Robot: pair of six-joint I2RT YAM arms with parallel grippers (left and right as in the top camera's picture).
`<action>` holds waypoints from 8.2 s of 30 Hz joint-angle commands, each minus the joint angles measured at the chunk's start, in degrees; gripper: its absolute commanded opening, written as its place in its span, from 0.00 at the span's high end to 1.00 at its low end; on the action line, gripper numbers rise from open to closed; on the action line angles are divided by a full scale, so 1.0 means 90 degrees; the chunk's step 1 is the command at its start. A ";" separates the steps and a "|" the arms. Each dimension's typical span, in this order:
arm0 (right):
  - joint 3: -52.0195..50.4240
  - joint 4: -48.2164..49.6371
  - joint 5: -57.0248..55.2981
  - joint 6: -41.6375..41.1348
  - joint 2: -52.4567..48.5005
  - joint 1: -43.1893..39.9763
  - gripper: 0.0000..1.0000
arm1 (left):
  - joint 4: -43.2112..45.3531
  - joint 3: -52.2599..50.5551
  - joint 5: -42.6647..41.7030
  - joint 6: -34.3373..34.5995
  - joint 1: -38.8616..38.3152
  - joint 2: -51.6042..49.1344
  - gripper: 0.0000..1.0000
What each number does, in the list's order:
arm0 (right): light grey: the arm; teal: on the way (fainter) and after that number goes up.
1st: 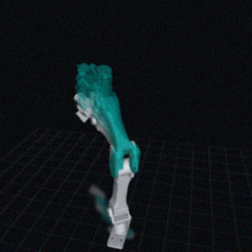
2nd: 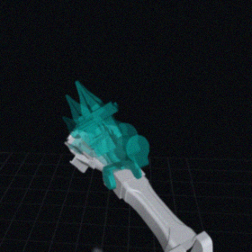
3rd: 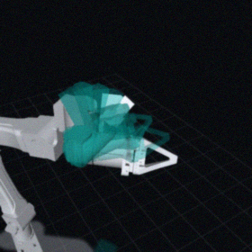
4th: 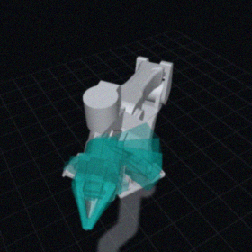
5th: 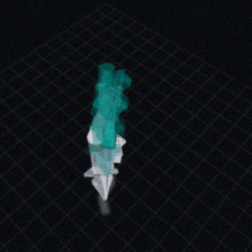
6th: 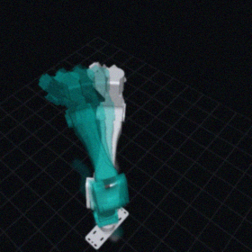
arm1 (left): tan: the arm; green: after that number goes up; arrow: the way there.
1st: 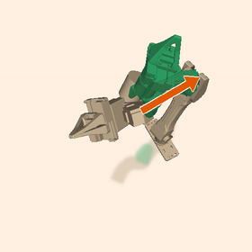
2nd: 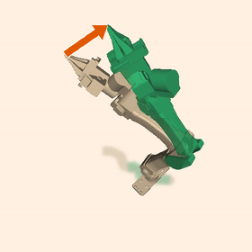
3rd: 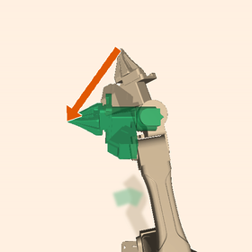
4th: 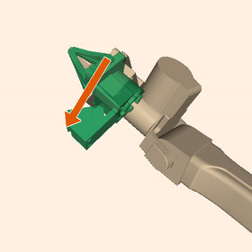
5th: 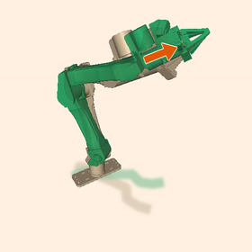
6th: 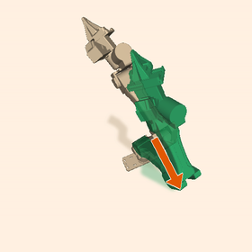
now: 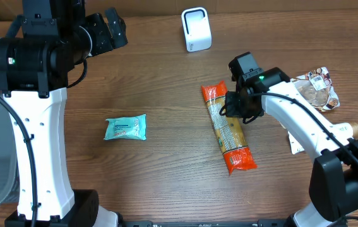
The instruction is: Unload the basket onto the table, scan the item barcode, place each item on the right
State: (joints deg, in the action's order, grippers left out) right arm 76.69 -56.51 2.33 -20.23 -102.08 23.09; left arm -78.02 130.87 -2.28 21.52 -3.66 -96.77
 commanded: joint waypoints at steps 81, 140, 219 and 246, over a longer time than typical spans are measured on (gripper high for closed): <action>-0.1100 0.1766 0.0435 0.0782 -0.0083 -0.0646 0.55 | 0.0024 0.0041 0.0041 0.0087 0.0019 -0.0039 0.00; 0.0952 -0.0291 -0.0221 -0.1780 0.0243 0.0612 0.54 | 0.0024 0.0041 0.0041 0.0087 0.0019 -0.0039 0.00; -0.1831 0.2659 0.1989 -0.2144 -0.0151 -0.0141 0.30 | 0.0022 0.0041 0.0066 0.0087 0.0019 -0.0039 0.00; -0.1428 0.3883 0.3492 -0.0843 -0.0969 0.0311 0.96 | 0.0022 0.0041 0.0066 0.0087 0.0019 -0.0039 0.00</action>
State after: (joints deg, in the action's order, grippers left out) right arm 61.08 -19.16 29.45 -34.70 -109.60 24.47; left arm -78.02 130.87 -2.28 21.52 -3.64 -96.77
